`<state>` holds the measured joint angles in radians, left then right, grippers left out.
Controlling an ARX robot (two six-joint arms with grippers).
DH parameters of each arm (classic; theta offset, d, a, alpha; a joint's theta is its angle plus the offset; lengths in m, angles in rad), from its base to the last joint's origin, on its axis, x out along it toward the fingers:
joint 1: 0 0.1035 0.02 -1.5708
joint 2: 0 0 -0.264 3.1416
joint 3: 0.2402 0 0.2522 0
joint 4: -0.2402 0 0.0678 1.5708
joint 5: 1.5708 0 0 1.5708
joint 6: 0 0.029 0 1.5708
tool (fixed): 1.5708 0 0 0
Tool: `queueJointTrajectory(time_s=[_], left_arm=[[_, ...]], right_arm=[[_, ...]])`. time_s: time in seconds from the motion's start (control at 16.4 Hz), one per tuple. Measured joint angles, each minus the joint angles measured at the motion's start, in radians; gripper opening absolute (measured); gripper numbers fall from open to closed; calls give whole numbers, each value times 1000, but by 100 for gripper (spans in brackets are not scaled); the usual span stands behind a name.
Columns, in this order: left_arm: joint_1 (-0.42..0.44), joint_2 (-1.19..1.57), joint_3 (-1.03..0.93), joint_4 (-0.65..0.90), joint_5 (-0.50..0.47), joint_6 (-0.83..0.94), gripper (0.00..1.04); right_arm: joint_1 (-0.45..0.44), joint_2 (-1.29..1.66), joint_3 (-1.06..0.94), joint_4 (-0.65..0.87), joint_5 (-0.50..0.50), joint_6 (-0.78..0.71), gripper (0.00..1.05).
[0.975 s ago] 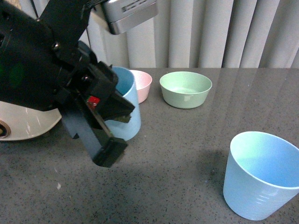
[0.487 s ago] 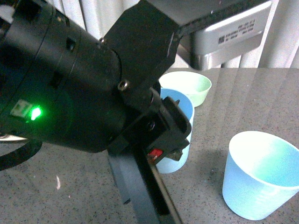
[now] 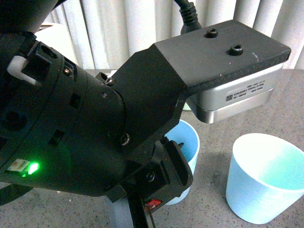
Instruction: Stack blue cups with both arms
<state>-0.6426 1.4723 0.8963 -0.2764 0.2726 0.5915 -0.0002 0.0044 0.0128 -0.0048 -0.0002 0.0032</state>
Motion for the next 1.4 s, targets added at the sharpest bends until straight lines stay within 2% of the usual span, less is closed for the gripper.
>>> queueJointTrajectory(time_s=[0.49,0.55,0.67,0.73,0.79,0.91,1.4], left_arm=[[-10,22,-4,-11,-10,37,4],[-10,25,3,-4,-21,37,26],[-2,14,53,-34,18,17,84],[14,-21,75,-37,58,1,100],[34,-40,98,-24,85,-23,97],[106,-55,131,77,97,-92,98],[264,-98,132,311,58,-306,98]], right_arm=[[0,0,0,0,0,0,98],[0,0,0,0,0,0,98],[0,0,0,0,0,0,98],[0,0,0,0,0,0,98],[0,0,0,0,0,0,98],[0,0,0,0,0,0,98],[0,0,0,0,0,0,98]])
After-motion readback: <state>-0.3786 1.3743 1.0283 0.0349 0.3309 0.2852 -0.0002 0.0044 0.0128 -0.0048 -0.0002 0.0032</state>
